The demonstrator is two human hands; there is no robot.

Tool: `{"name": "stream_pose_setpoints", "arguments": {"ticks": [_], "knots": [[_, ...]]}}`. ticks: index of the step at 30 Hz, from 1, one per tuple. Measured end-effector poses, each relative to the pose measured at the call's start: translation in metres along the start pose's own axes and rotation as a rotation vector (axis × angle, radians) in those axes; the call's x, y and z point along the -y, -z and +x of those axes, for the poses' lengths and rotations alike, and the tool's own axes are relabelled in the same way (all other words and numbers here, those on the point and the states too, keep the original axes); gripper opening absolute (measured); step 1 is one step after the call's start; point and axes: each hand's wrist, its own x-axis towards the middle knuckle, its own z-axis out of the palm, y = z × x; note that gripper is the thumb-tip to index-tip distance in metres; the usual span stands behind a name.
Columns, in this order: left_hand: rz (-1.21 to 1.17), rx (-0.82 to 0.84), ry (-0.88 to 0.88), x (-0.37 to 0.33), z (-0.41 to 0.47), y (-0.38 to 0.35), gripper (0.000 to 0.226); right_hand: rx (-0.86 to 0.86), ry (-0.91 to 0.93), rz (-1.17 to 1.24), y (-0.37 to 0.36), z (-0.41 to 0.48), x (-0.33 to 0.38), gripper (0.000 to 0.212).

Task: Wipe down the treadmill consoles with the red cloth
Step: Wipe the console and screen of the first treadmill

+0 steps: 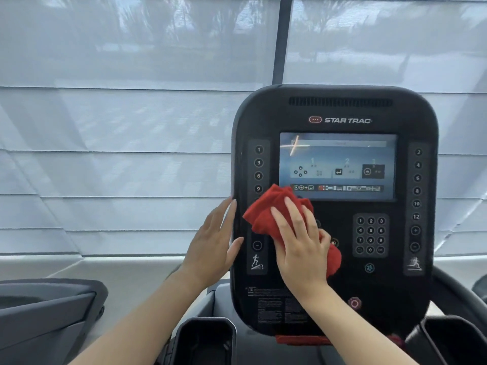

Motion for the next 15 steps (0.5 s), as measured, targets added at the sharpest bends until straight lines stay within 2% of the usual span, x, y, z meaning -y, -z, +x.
{"name": "stream_pose_setpoints", "arguments": {"ticks": [6, 15], "knots": [[-0.030, -0.041, -0.035, -0.009, 0.014, 0.005, 0.074, -0.026, -0.175, 0.061, 0.008, 0.051, -0.003, 0.049], [-0.023, -0.088, -0.109, -0.012, 0.017, -0.007, 0.071, -0.019, -0.168, 0.012, -0.001, -0.019, -0.008, 0.047]]}}
